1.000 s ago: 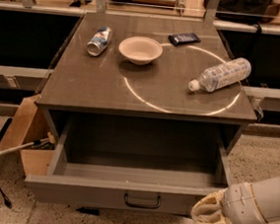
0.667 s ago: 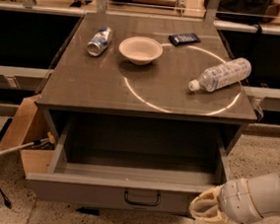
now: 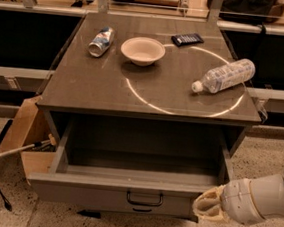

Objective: Close top drawer

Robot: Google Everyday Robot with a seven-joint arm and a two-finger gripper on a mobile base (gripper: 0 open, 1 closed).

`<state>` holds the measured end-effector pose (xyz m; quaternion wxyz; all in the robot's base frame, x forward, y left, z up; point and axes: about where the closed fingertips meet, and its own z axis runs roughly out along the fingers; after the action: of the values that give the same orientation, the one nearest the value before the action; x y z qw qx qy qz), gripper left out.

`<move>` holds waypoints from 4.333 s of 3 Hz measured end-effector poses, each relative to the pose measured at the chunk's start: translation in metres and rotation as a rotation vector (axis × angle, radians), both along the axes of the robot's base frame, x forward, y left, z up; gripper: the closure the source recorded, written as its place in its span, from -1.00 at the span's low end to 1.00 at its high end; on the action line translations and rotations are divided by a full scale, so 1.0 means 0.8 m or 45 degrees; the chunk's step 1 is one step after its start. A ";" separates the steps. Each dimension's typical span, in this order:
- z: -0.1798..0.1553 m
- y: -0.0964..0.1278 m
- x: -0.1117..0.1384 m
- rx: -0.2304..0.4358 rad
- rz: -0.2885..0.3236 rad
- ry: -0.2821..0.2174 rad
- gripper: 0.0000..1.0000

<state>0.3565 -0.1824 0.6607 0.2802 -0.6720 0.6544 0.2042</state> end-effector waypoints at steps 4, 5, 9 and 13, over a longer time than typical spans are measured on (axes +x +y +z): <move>-0.005 -0.012 0.046 -0.090 -0.158 -0.137 1.00; -0.001 -0.027 0.076 -0.120 -0.280 -0.282 1.00; 0.011 -0.059 0.139 -0.157 -0.423 -0.474 1.00; 0.010 -0.061 0.154 -0.153 -0.428 -0.479 -0.32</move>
Offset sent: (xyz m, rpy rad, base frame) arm 0.0774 -0.0179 0.0106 -0.1827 -0.1373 -0.1576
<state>0.4798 -0.2315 0.6688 0.3867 -0.5953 0.7042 -0.0132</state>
